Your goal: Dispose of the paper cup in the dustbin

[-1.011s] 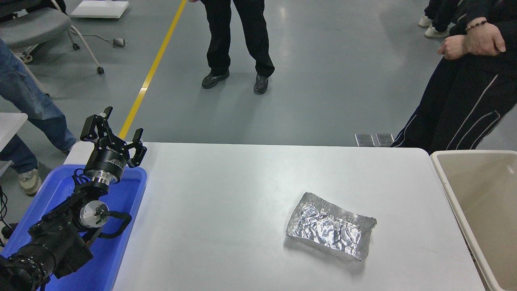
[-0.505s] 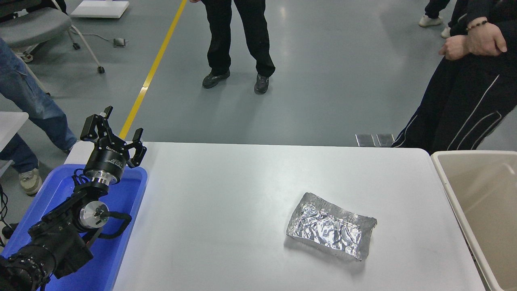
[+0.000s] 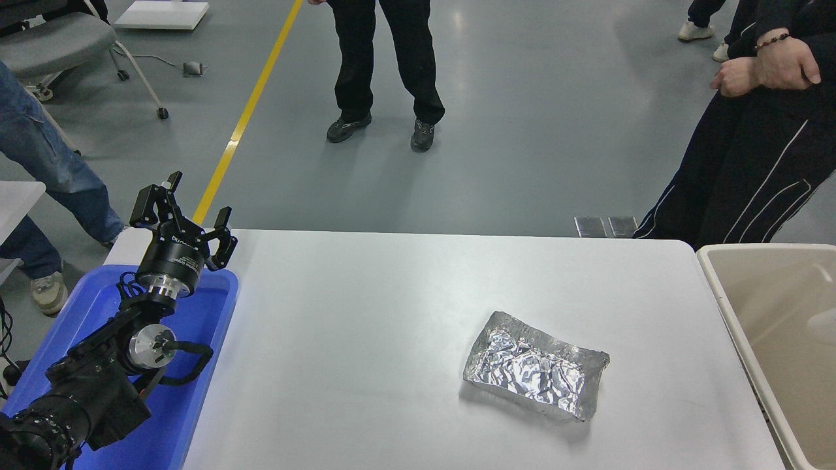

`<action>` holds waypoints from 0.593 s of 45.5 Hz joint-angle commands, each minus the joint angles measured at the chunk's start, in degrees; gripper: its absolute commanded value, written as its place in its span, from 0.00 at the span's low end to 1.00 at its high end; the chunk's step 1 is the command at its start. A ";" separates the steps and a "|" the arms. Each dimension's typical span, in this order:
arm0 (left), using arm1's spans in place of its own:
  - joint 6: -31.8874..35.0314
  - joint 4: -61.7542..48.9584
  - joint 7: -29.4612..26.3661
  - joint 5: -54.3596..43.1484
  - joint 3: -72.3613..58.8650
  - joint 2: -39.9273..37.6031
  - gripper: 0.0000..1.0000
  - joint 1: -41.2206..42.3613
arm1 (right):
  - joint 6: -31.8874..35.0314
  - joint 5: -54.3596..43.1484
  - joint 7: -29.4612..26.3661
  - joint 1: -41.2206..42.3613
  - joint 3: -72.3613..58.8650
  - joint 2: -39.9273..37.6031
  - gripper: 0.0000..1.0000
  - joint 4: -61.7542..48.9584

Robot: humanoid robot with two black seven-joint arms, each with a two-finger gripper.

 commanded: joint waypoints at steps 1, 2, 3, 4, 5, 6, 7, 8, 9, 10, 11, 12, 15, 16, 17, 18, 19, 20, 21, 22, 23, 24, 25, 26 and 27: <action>0.00 0.00 0.00 -0.03 0.00 0.00 1.00 0.00 | -0.32 0.98 -0.17 -0.56 0.20 0.38 0.00 -0.01; 0.00 0.00 0.00 0.06 0.00 0.00 1.00 0.00 | -0.41 0.98 -0.17 -0.56 0.28 0.21 0.12 -0.01; 0.00 0.00 0.00 -0.03 0.00 0.00 1.00 0.00 | -0.49 0.98 -0.17 -0.48 0.28 0.21 0.28 -0.10; 0.00 0.00 0.00 -0.03 0.00 0.00 1.00 0.00 | -0.67 0.98 -0.17 -0.48 0.28 0.12 0.44 -0.10; 0.00 0.00 0.00 -0.03 0.00 0.00 1.00 0.00 | -0.93 0.98 -0.08 -0.48 0.20 0.03 0.59 -0.02; 0.00 0.00 0.00 -0.03 0.00 0.00 1.00 0.00 | -1.46 0.98 -0.08 -0.39 0.20 -0.06 0.72 -0.01; 0.00 0.00 0.00 -0.03 0.00 0.00 1.00 0.00 | -1.90 0.98 -0.08 -0.30 0.20 -0.06 0.81 -0.01; 0.00 0.00 0.00 0.06 0.00 0.00 1.00 0.00 | -2.25 0.98 -0.08 -0.30 0.20 -0.14 0.86 -0.01; 0.00 0.00 0.00 -0.03 0.00 0.00 1.00 0.00 | -2.60 0.98 -0.08 -0.21 0.20 -0.23 0.88 -0.01; 0.00 0.00 0.00 -0.03 0.00 0.00 1.00 0.00 | -2.78 0.98 -0.08 -0.13 0.20 -0.23 0.90 0.07; 0.00 0.00 0.00 -0.03 0.00 0.00 1.00 0.00 | -2.87 0.98 -0.08 -0.04 0.28 -0.23 0.93 0.07; 0.00 0.00 0.00 -0.03 0.00 0.00 1.00 0.00 | -2.95 0.98 -0.08 0.14 0.28 -0.32 0.97 0.07; 0.00 0.00 0.00 -0.03 0.00 0.00 1.00 0.00 | -2.78 1.07 -0.08 0.58 0.37 -0.41 0.99 0.16; 0.00 0.00 0.00 -0.03 0.00 0.00 1.00 0.00 | -2.61 1.07 -0.08 0.75 0.37 -0.50 0.99 0.25; 0.00 0.00 0.00 0.06 0.00 0.00 1.00 0.00 | -2.52 1.07 -0.08 0.84 0.46 -0.58 0.99 0.42; 0.00 0.00 0.00 -0.03 0.00 0.00 1.00 0.00 | -2.52 1.07 -0.08 1.02 0.72 -0.76 0.99 0.60; 0.00 0.00 0.00 -0.03 0.00 0.00 1.00 0.00 | -2.43 1.16 -0.08 1.28 1.07 -0.85 0.99 0.69; 0.00 0.00 0.00 -0.03 0.00 0.00 1.00 0.00 | -2.34 1.16 -0.08 1.54 1.51 -1.11 0.99 0.86; 0.00 0.00 0.00 -0.03 0.00 0.00 1.00 0.00 | -2.25 1.16 -0.08 1.72 2.12 -1.37 0.99 0.86; 0.00 0.00 0.00 -0.03 0.00 0.00 1.00 0.00 | -2.25 1.16 -0.08 1.98 3.00 -1.64 0.99 0.95; 0.00 0.00 0.00 0.06 0.00 0.00 1.00 0.00 | -2.25 1.16 -0.08 2.25 4.05 -1.90 0.99 0.95; 0.00 0.00 0.00 0.06 0.00 0.00 1.00 0.00 | -2.25 1.16 -0.08 2.68 5.37 -2.16 0.99 1.04; 0.00 0.00 0.00 -0.03 0.00 0.00 1.00 0.00 | -2.25 1.33 -0.08 3.38 6.95 -2.51 0.99 1.13; 0.00 0.00 0.00 -0.03 0.00 0.00 1.00 0.00 | -2.25 1.33 -0.08 4.00 8.44 -2.78 0.99 1.22; 0.00 0.00 0.00 -0.03 0.00 0.00 1.00 0.00 | -2.25 1.42 -0.08 4.79 10.02 -3.04 0.99 1.48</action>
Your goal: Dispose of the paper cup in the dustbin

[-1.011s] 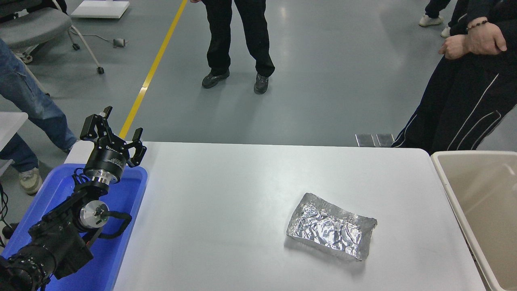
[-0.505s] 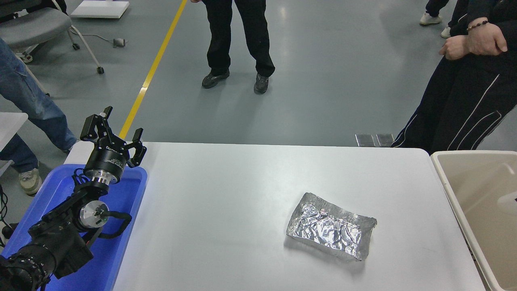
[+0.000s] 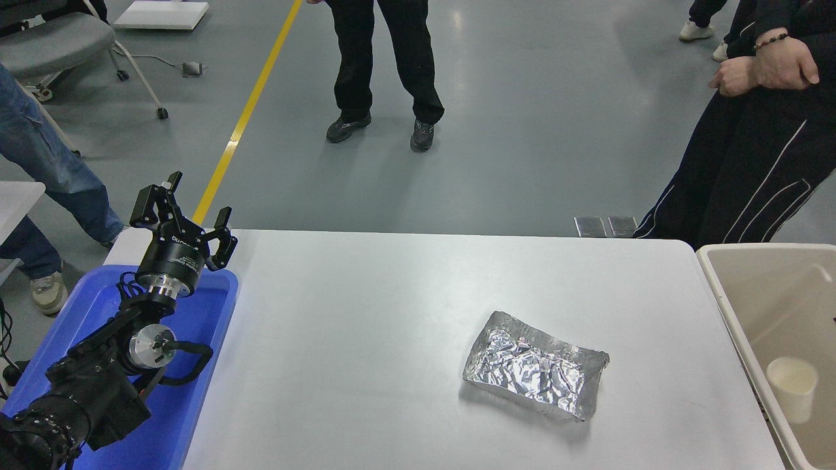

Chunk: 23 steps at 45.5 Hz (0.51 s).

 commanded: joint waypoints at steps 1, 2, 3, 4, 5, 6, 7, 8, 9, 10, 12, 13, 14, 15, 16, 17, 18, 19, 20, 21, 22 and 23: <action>0.00 0.00 0.00 0.06 0.00 0.00 1.00 0.00 | -0.09 0.37 0.00 4.33 9.38 -2.30 0.99 1.16; 0.00 0.00 0.00 -0.03 0.00 0.00 1.00 0.00 | -0.09 0.37 0.09 5.20 10.96 -2.65 0.99 1.33; 0.00 0.00 0.00 -0.03 0.00 0.00 1.00 0.00 | -0.09 0.37 0.18 6.00 12.55 -3.01 0.99 1.51; 0.00 0.00 0.00 -0.03 0.00 0.00 1.00 0.00 | -0.09 0.37 0.35 6.87 14.04 -3.44 0.99 1.77; 0.00 0.00 0.00 0.06 0.00 0.00 1.00 0.00 | -0.18 0.37 0.44 7.67 15.53 -3.80 0.99 2.21; 0.00 0.00 0.00 -0.03 0.00 0.00 1.00 0.00 | -0.26 0.37 0.53 8.54 17.12 -4.06 0.99 2.65; 0.00 0.00 0.00 -0.03 0.00 0.00 1.00 0.00 | -0.26 0.37 0.53 9.42 18.70 -4.33 0.99 3.18; 0.00 0.00 0.00 -0.03 0.00 0.00 1.00 0.00 | -0.35 0.37 0.53 10.30 20.37 -4.59 0.99 3.62; 0.00 0.00 0.00 -0.03 0.00 0.00 1.00 0.00 | -0.35 0.37 0.53 11.09 21.86 -4.85 0.99 3.97; 0.00 0.00 0.00 -0.03 0.00 0.00 1.00 0.00 | -0.27 0.37 0.53 11.88 23.53 -5.03 0.99 4.41; 0.00 0.00 0.00 0.06 0.00 0.00 1.00 0.00 | -0.26 0.37 0.53 13.29 26.43 -5.38 1.00 5.11; 0.00 0.00 0.00 -0.03 0.00 0.00 1.00 0.00 | -0.26 0.37 0.53 13.82 27.75 -5.56 1.00 5.55; 0.00 0.00 0.00 -0.03 0.00 0.00 1.00 0.00 | -0.26 0.37 0.53 14.35 28.72 -5.73 1.00 5.99; 0.00 0.00 0.00 -0.03 0.00 0.00 1.00 0.00 | -0.18 0.37 0.53 14.79 29.86 -5.91 1.00 6.52; 0.00 0.00 0.00 -0.03 0.00 0.00 1.00 0.00 | -0.18 0.37 0.53 15.14 30.83 -6.26 1.00 7.30; 0.00 0.00 0.00 -0.03 0.00 0.00 1.00 0.00 | -0.18 0.37 0.53 15.67 31.89 -6.70 1.00 8.27; 0.00 0.00 0.00 -0.03 0.00 0.00 1.00 0.00 | -0.18 0.37 0.53 16.02 32.85 -7.14 1.00 9.32; 0.00 0.00 0.00 -0.03 0.00 0.00 1.00 0.00 | -0.18 0.37 0.53 16.37 33.99 -7.66 1.00 10.55; 0.00 0.00 0.00 -0.03 0.00 0.00 1.00 0.00 | -0.18 0.37 0.53 16.72 35.14 -8.02 1.00 11.78; 0.00 0.00 0.00 -0.03 0.00 0.00 1.00 0.00 | -0.18 0.37 0.53 17.07 36.45 -8.45 1.00 13.10; 0.00 0.00 0.00 -0.03 0.00 0.00 1.00 0.00 | -0.26 0.37 0.53 17.34 38.03 -8.72 1.00 14.59; 0.00 0.00 0.00 -0.03 0.00 0.00 1.00 0.00 | -0.26 0.37 0.53 17.52 39.70 -9.07 1.00 16.09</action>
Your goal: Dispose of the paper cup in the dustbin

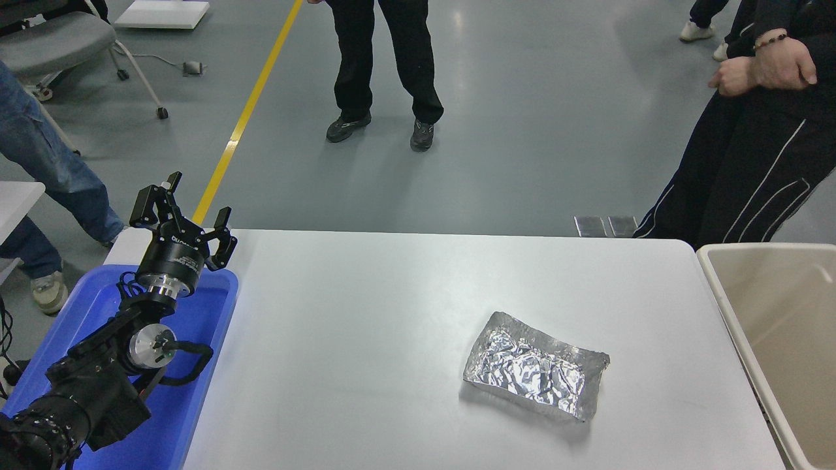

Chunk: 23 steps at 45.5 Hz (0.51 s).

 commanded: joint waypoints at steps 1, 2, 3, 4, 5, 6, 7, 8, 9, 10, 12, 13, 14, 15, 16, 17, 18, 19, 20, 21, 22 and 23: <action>0.00 0.00 0.00 -0.02 0.00 0.00 1.00 0.00 | -0.15 0.04 0.08 5.07 15.65 -3.72 1.00 10.78; 0.00 0.00 0.00 -0.02 0.00 0.00 1.00 0.00 | -0.15 0.04 0.08 5.07 17.32 -4.16 1.00 12.28; 0.00 0.00 0.00 -0.02 0.00 0.00 1.00 0.00 | -0.15 0.04 0.08 5.07 18.99 -4.60 1.00 13.68; 0.00 0.00 0.00 -0.02 0.00 0.00 1.00 0.00 | -0.15 0.04 0.08 5.07 20.75 -4.95 1.00 15.18; 0.00 0.00 0.00 -0.02 0.00 0.00 1.00 0.00 | -0.15 0.04 0.08 4.98 22.42 -5.22 1.00 16.41; 0.00 0.00 0.00 -0.02 0.00 0.00 1.00 0.00 | -0.15 0.04 0.08 4.98 24.01 -5.30 1.00 17.64; 0.00 0.00 0.00 -0.02 0.00 0.00 1.00 0.00 | -0.15 0.04 0.08 4.98 25.59 -5.31 1.00 18.78; 0.00 0.00 0.00 -0.02 0.00 0.00 1.00 0.00 | 0.03 0.04 0.08 4.89 27.00 -5.31 1.00 19.75; 0.00 0.00 0.00 -0.02 0.00 0.00 1.00 0.00 | 0.20 0.04 0.08 4.80 28.49 -5.31 1.00 20.72; 0.00 0.00 0.00 -0.02 0.00 0.00 1.00 0.00 | 0.20 -0.05 0.08 4.72 29.81 -5.39 1.00 21.60; 0.00 0.00 0.00 -0.02 0.00 0.00 1.00 0.00 | 0.29 -0.05 0.17 4.54 31.92 -5.39 1.00 23.36; 0.00 0.00 0.00 -0.02 0.00 0.00 1.00 0.00 | 0.29 -0.05 0.17 4.45 32.54 -5.48 1.00 24.24; 0.00 0.00 0.00 -0.02 0.00 0.00 1.00 0.00 | 0.29 -0.05 0.26 4.19 33.24 -5.57 1.00 25.55; 0.00 0.00 0.00 -0.02 0.00 0.00 1.00 0.00 | 0.29 -0.05 0.34 4.10 33.42 -5.66 1.00 26.09; 0.00 0.00 0.00 -0.02 0.00 0.00 1.00 0.00 | 0.29 -0.05 0.43 3.93 33.51 -5.66 1.00 26.70; 0.00 0.00 0.00 -0.02 0.00 0.00 1.00 0.00 | 0.38 -0.05 0.69 3.75 33.60 -5.66 1.00 27.14; 0.00 0.00 0.00 -0.02 0.00 0.00 1.00 0.00 | 0.38 -0.14 1.22 3.49 33.60 -5.66 1.00 27.58; 0.00 0.00 0.00 -0.02 0.00 0.00 1.00 0.00 | 0.38 -0.14 2.01 3.14 33.60 -5.66 1.00 28.02; 0.00 0.00 0.00 -0.02 0.00 0.00 1.00 0.00 | 0.55 -0.14 3.32 2.52 33.60 -5.74 1.00 28.55; 0.00 0.00 0.00 -0.02 0.00 0.00 1.00 0.00 | 0.90 -0.14 4.90 2.00 33.60 -5.75 1.00 29.07; 0.00 0.00 0.00 -0.02 0.00 0.00 1.00 0.00 | 1.34 -0.14 6.57 1.47 33.60 -5.75 1.00 29.51; 0.00 0.00 0.00 -0.02 0.00 0.00 1.00 0.00 | 1.69 -0.14 8.59 0.94 33.60 -5.75 1.00 29.95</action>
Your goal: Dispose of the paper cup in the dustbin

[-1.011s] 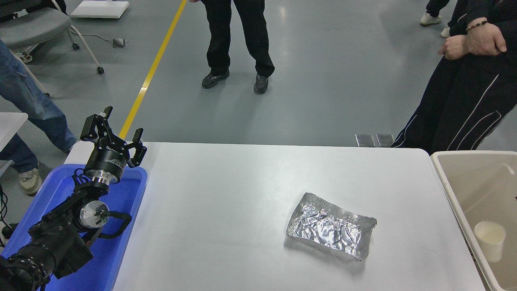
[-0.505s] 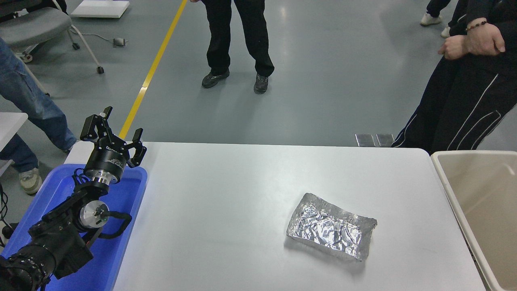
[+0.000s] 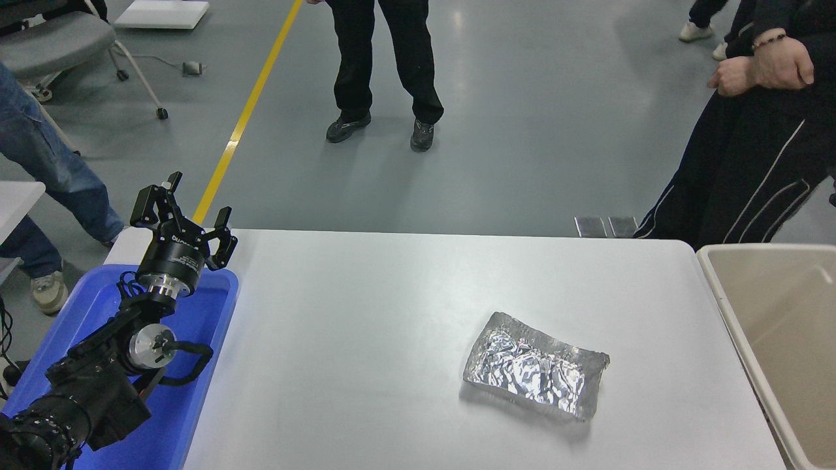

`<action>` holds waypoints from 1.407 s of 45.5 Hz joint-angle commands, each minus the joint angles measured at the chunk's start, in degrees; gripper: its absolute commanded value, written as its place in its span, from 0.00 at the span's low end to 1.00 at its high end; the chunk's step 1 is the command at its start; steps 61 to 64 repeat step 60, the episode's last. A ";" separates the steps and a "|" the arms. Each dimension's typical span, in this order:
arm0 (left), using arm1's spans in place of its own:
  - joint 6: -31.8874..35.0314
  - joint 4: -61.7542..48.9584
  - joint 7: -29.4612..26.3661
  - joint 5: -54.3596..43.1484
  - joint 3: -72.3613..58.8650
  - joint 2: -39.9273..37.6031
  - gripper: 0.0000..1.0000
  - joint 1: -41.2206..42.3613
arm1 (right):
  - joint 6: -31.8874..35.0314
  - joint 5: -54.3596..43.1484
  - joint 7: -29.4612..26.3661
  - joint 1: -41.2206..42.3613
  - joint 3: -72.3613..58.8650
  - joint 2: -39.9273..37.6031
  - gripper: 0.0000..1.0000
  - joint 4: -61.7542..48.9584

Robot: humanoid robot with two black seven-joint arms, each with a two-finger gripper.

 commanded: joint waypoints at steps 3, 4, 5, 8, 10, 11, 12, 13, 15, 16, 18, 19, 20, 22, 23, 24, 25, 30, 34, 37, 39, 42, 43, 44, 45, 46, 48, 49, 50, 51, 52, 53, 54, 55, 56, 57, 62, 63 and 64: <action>0.00 0.00 0.00 0.00 0.00 0.00 1.00 0.00 | 2.18 -0.08 12.88 -3.99 5.46 -0.39 1.00 8.27; 0.00 0.00 0.00 0.00 0.00 0.00 1.00 0.00 | 2.18 -0.08 14.29 -4.52 5.46 -0.22 1.00 8.45; 0.00 0.00 0.00 0.00 0.00 0.00 1.00 0.00 | 2.18 -0.08 15.52 -5.05 5.55 -0.13 1.00 8.63; 0.00 0.00 0.00 0.00 0.00 0.00 1.00 0.00 | 2.18 -0.08 17.64 -6.72 5.81 0.83 1.00 9.42; 0.00 0.00 0.00 0.00 0.00 0.00 1.00 0.00 | 2.18 -0.08 18.00 -8.12 6.86 1.63 1.00 9.77; 0.00 0.00 0.00 0.00 0.00 0.00 1.00 0.00 | 2.18 -0.08 18.08 -8.91 7.65 2.15 1.00 9.86; 0.00 0.00 0.00 0.00 0.00 0.00 1.00 0.00 | 2.18 -0.08 18.09 -9.79 8.53 2.85 1.00 9.86; 0.00 0.00 0.00 0.00 0.00 0.00 1.00 0.00 | 2.18 -0.08 18.09 -10.67 9.67 3.64 1.00 9.86; 0.00 0.00 0.00 0.00 0.00 0.00 1.00 0.00 | 2.27 -0.08 18.09 -12.43 11.95 5.31 1.00 9.86; 0.00 0.00 0.00 0.00 0.00 0.00 1.00 0.00 | 2.35 -0.08 18.00 -13.31 13.18 6.02 1.00 9.86; 0.00 0.00 0.00 0.00 0.00 0.00 1.00 0.00 | 2.79 -0.08 18.09 -15.06 15.29 7.42 1.00 9.86; 0.00 0.00 0.00 0.00 0.00 0.00 1.00 0.00 | 2.97 -0.08 18.00 -15.86 16.26 8.13 1.00 9.95; 0.00 0.00 0.00 0.00 0.00 0.00 1.00 0.00 | 3.14 -0.08 18.00 -16.65 16.97 8.74 1.00 10.03; 0.00 0.00 0.00 0.00 0.00 0.00 1.00 0.00 | 3.41 -0.08 18.00 -18.06 18.29 9.97 1.00 10.21; 0.00 0.00 0.00 0.08 0.00 0.00 1.00 0.00 | 3.50 -0.08 18.00 -18.67 18.81 10.50 1.00 10.21; 0.00 0.00 0.00 0.00 0.00 0.00 1.00 0.00 | 3.50 -0.08 18.00 -19.20 19.25 10.94 1.00 10.21; 0.00 0.00 0.00 0.00 0.00 0.00 1.00 0.00 | 3.59 -0.08 18.00 -19.73 19.61 11.47 1.00 10.21; 0.00 0.00 0.00 0.00 0.00 0.00 1.00 0.00 | 5.07 -0.08 18.00 -21.93 20.58 13.40 1.00 10.12; 0.00 0.00 0.00 0.00 0.00 0.00 1.00 0.00 | 6.40 -0.08 18.00 -23.07 20.67 14.28 1.00 10.12; 0.00 0.00 0.00 0.00 0.00 0.00 1.00 0.00 | 6.75 -0.08 18.00 -23.60 20.58 14.46 1.00 10.12; 0.00 0.00 0.00 0.00 0.00 0.00 1.00 0.00 | 6.93 -0.08 18.00 -24.12 20.58 14.81 1.00 10.12; 0.00 0.00 0.00 0.00 0.00 0.00 1.00 0.00 | 7.28 -0.08 18.00 -24.39 20.58 14.99 1.00 10.12; 0.00 0.00 0.00 0.00 0.00 0.00 1.00 0.00 | 7.45 -0.08 18.00 -24.48 20.58 14.99 1.00 10.12; 0.00 0.00 0.00 0.00 0.00 0.00 1.00 0.00 | 7.54 -0.08 18.00 -24.56 20.58 14.99 1.00 10.12; 0.00 0.00 0.00 0.00 0.00 0.00 1.00 0.00 | 7.63 -0.08 18.00 -24.65 20.58 14.99 1.00 10.12; 0.00 0.00 0.00 0.00 0.00 0.00 1.00 0.00 | 7.63 -0.08 18.00 -24.65 20.58 14.99 1.00 10.12; 0.00 0.00 0.00 0.00 0.00 0.00 1.00 0.00 | 7.63 -0.08 18.00 -24.65 20.58 14.99 1.00 10.12; 0.00 0.00 0.00 0.00 0.00 0.00 1.00 0.00 | 7.72 -0.08 18.00 -24.65 20.58 14.99 1.00 10.12; 0.00 0.00 0.00 0.00 0.00 0.00 1.00 0.00 | 7.72 -0.08 18.00 -24.65 20.58 14.99 1.00 10.12; 0.00 0.00 0.00 0.00 0.00 0.00 1.00 0.00 | 7.80 -0.08 18.00 -24.65 20.58 14.90 1.00 10.12; 0.00 0.00 0.00 0.00 0.00 0.00 1.00 0.00 | 7.89 -0.08 18.00 -24.57 20.58 14.90 1.00 10.03; 0.00 0.00 0.00 0.00 0.00 0.00 1.00 0.00 | 7.98 -0.08 18.00 -24.65 20.58 14.90 1.00 10.03; 0.00 0.00 0.00 0.00 0.00 0.00 1.00 0.00 | 7.98 -0.08 18.00 -24.65 20.58 14.81 1.00 10.03; 0.00 0.00 0.00 0.00 0.00 0.00 1.00 0.00 | 7.98 -0.08 18.00 -24.57 20.58 14.81 1.00 10.12; 0.00 0.00 0.00 0.00 0.00 0.00 1.00 0.00 | 7.98 -0.08 18.00 -24.57 20.58 14.81 1.00 10.03; 0.00 0.00 0.00 0.00 0.00 0.00 1.00 0.00 | 7.98 -0.08 18.00 -24.65 20.58 14.81 1.00 10.03; 0.00 0.00 0.00 0.08 0.00 0.00 1.00 0.00 | 7.98 -0.08 18.00 -24.65 20.49 14.81 1.00 10.03; 0.00 0.00 0.00 0.08 0.00 0.00 1.00 0.00 | 7.98 -0.08 18.00 -24.65 20.49 14.81 1.00 10.03; 0.00 0.00 0.00 0.08 0.00 0.00 1.00 0.00 | 7.98 -0.08 18.00 -24.65 20.49 14.81 1.00 10.03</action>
